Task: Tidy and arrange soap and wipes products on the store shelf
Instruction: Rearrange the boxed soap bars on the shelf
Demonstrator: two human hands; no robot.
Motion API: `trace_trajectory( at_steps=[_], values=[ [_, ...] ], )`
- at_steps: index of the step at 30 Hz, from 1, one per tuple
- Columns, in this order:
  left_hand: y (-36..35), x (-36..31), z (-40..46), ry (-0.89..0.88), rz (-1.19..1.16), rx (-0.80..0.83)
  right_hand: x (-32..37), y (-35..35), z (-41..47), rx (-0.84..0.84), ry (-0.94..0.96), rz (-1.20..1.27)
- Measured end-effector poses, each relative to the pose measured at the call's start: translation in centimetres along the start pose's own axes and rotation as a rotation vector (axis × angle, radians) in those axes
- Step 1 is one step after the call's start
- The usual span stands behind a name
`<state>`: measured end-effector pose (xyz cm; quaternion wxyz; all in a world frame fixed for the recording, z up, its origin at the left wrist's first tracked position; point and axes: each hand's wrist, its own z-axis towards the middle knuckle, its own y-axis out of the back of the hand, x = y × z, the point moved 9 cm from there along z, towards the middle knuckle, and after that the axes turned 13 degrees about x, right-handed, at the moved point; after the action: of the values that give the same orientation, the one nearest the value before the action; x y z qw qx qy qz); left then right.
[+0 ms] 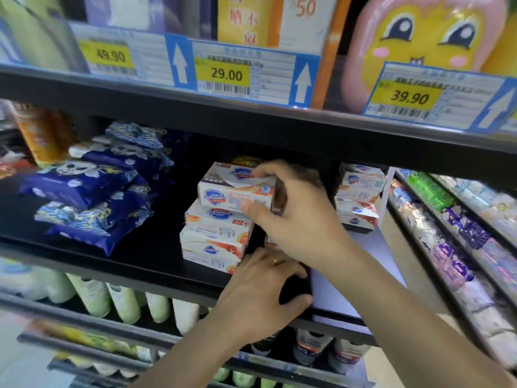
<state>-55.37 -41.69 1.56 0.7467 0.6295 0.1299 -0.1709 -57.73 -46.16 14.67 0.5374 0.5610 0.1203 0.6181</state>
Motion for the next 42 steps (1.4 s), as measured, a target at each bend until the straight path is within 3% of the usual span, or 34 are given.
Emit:
trace_trajectory(
  at_steps=[10,15,19,21,24,27,31,36,42],
  values=[
    [-0.4,0.2,-0.1,0.021,0.034,-0.014,-0.8,-2.0,0.6,0.055,-0.038,-0.009],
    [-0.4,0.1,0.4,0.031,0.039,-0.008,-3.5,1.8,-2.2,-0.22,-0.038,0.024],
    [-0.4,0.0,1.0,0.029,0.007,-0.012,-10.3,6.1,-5.8,-0.433,-0.206,-0.03],
    [-0.3,0.2,1.4,0.035,-0.016,-0.016,-14.3,6.9,-6.8,-0.39,-0.334,-0.045],
    [-0.2,0.1,1.7,0.039,-0.017,-0.035,-19.7,6.9,-7.6,-0.167,-0.547,-0.203],
    [-0.2,0.0,1.3,0.035,-0.015,-0.055,-22.7,6.8,-7.0,-0.002,-0.606,-0.379],
    [0.0,0.2,1.2,0.034,-0.045,-0.062,-25.8,5.9,-5.5,0.137,-0.652,-0.397],
    [0.1,0.2,1.2,0.038,-0.06,-0.055,-26.7,6.1,-5.3,0.068,-0.609,-0.294],
    [0.0,0.4,1.2,0.048,-0.091,-0.049,-26.0,6.6,-6.2,0.101,-0.593,-0.247]
  ],
)
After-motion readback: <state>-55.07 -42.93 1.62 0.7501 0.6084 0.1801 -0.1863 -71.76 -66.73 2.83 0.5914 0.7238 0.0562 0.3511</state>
